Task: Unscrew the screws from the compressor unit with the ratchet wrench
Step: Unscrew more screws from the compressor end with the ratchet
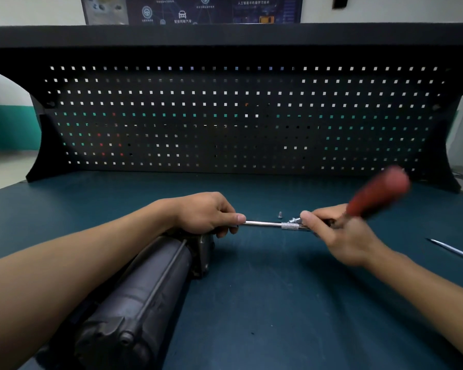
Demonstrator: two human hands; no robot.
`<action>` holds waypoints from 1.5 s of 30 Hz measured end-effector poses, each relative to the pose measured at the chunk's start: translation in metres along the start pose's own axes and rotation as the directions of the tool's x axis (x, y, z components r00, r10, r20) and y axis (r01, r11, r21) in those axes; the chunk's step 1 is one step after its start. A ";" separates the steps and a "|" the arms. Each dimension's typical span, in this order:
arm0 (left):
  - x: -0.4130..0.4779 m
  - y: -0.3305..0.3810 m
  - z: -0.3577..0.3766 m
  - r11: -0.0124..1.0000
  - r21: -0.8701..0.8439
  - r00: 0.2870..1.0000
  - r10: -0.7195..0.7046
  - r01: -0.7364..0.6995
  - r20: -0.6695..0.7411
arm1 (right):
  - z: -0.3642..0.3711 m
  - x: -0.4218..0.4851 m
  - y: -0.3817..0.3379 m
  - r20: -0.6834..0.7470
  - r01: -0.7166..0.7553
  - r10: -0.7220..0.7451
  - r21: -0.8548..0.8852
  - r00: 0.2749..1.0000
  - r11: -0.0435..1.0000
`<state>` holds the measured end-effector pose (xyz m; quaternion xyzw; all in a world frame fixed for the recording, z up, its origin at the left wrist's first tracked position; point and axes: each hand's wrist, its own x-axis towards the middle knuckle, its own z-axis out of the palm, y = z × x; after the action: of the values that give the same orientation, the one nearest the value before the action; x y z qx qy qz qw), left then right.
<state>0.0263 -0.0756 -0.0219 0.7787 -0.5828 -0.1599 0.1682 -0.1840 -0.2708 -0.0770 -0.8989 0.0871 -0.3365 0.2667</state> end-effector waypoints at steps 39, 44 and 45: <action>-0.003 -0.001 -0.001 0.999 0.025 0.998 0.022 -0.023 0.057 | 0.003 -0.001 0.012 -0.083 0.277 -0.303 -0.230 0.949 0.933; -0.003 -0.004 0.000 0.998 0.003 0.998 0.057 -0.057 0.011 | 0.001 0.003 0.013 -0.089 0.397 -0.468 -0.408 0.879 0.822; -0.004 -0.004 0.000 0.998 -0.005 0.998 0.067 -0.067 -0.005 | 0.001 0.003 0.011 -0.100 0.382 -0.462 -0.425 0.881 0.821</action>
<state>0.0286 -0.0708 -0.0231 0.7586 -0.6080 -0.1536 0.1767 -0.1812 -0.2805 -0.0818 -0.8922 -0.0234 -0.4509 -0.0107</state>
